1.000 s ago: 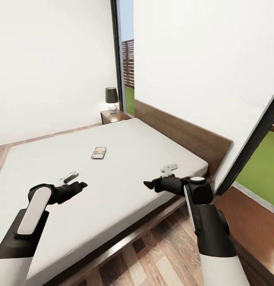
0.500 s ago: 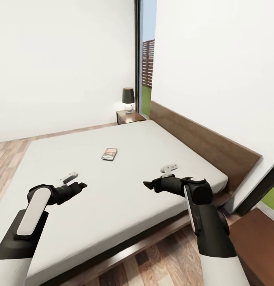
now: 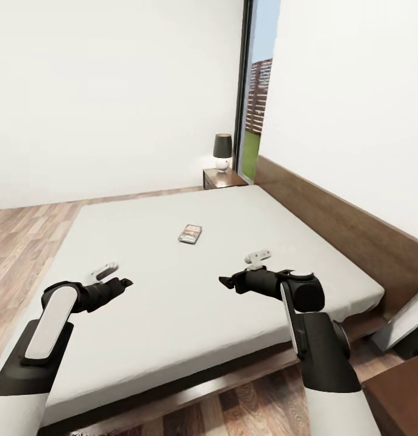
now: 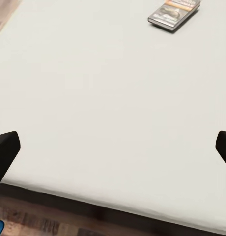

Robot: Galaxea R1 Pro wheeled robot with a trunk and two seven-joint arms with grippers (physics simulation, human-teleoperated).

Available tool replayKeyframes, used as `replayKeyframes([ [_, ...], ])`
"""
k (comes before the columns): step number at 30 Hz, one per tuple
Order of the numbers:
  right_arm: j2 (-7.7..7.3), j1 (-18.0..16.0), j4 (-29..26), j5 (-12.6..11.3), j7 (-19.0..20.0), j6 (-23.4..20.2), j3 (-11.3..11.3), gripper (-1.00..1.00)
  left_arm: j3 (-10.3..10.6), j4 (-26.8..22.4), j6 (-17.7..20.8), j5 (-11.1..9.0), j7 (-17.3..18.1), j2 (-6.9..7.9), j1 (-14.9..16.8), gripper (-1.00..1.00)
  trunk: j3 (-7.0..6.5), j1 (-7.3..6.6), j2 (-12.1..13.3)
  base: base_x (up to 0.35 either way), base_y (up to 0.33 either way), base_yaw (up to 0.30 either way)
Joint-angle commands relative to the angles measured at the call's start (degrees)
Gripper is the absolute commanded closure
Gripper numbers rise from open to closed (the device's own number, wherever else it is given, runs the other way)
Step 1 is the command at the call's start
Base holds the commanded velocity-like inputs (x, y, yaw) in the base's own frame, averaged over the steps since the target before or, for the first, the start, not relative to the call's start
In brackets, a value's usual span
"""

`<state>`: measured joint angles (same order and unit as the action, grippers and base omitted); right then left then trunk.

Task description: In the bedroom, move the book from the bed onto either nightstand, and place the two sandals side by side next to the bed.

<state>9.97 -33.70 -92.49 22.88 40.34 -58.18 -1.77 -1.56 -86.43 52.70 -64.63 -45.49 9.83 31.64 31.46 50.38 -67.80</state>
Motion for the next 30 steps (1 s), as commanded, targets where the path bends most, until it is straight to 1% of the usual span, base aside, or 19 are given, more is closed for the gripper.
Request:
replayKeyframes([
  [1,0.02,0.0,-0.1,0.6,0.5,-0.2,0.0,-1.00,0.0,0.0,0.1,-0.6,-0.6,0.01,0.0,-1.00,0.06,0.00,0.0,0.007,-0.006,0.285],
  [5,0.02,0.0,-0.1,0.6,0.5,-0.2,0.0,-1.00,0.0,0.0,0.1,-0.5,-0.6,0.01,0.0,-1.00,0.06,0.00,0.0,0.036,-0.012,0.285],
  [9,0.02,0.0,-0.1,0.6,0.5,-0.2,0.0,-1.00,0.0,0.1,0.1,-0.5,-0.7,0.01,-0.1,-1.00,0.06,0.00,0.0,0.176,-0.067,0.285],
  [26,0.02,0.0,-0.1,0.6,0.5,-0.1,0.0,-1.00,0.2,0.2,0.1,-0.5,-0.7,-0.06,-0.2,-1.00,0.06,0.00,0.0,0.286,-0.134,0.284],
  [30,0.02,0.0,-0.1,0.6,0.5,-0.1,0.0,-1.00,0.3,0.2,0.1,-0.5,-0.7,-0.07,-0.2,-1.00,0.06,0.00,0.0,0.172,-0.099,0.179],
])
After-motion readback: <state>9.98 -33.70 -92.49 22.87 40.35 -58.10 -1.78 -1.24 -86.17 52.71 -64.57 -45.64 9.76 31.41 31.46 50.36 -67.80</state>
